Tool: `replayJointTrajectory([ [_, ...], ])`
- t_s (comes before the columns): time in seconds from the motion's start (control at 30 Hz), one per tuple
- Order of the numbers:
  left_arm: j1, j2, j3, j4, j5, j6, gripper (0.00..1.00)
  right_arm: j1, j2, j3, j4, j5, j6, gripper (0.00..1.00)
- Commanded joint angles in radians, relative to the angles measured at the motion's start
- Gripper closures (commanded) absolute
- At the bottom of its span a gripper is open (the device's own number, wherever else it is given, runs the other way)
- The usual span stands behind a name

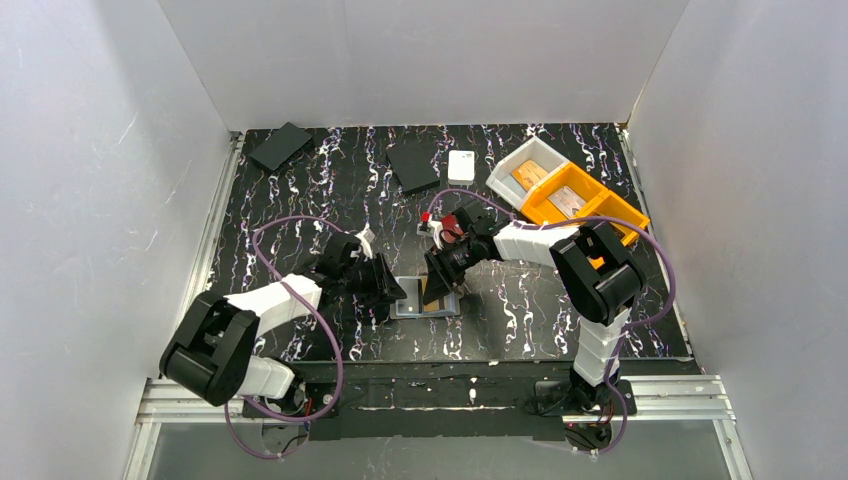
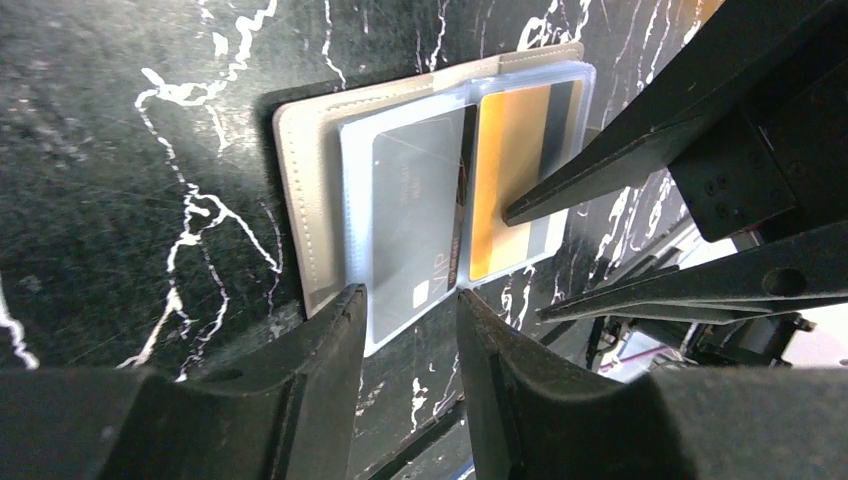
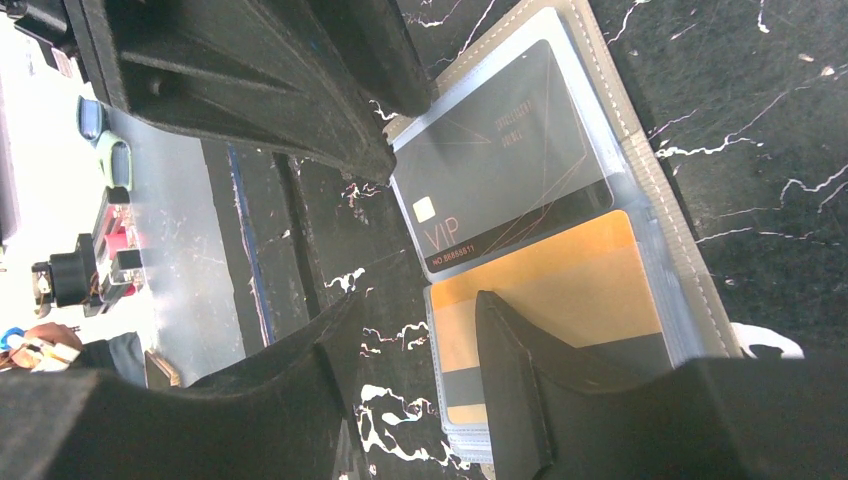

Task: Take the credit cards out of the card holder
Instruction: Remove the credit card from the card holder.

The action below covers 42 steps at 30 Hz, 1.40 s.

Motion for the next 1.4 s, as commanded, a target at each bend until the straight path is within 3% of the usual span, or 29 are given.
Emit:
replayJointTrajectory([
  [0.0, 0.005, -0.047, 0.033, -0.089, -0.059, 0.057, 0.62, -0.005, -0.008, 0.008, -0.047, 0.043, -0.018, 0.45],
  [0.3, 0.005, -0.015, 0.041, -0.051, -0.005, 0.049, 0.63, -0.005, -0.001, 0.007, -0.046, 0.046, -0.013, 0.45],
  [0.63, 0.005, -0.109, 0.037, -0.082, -0.056, 0.055, 0.64, -0.006, 0.007, 0.01, -0.045, 0.042, -0.011, 0.45],
  [1.37, -0.01, 0.016, 0.055, -0.016, 0.053, 0.03, 0.68, -0.005, 0.014, 0.016, -0.048, 0.035, -0.009, 0.45],
])
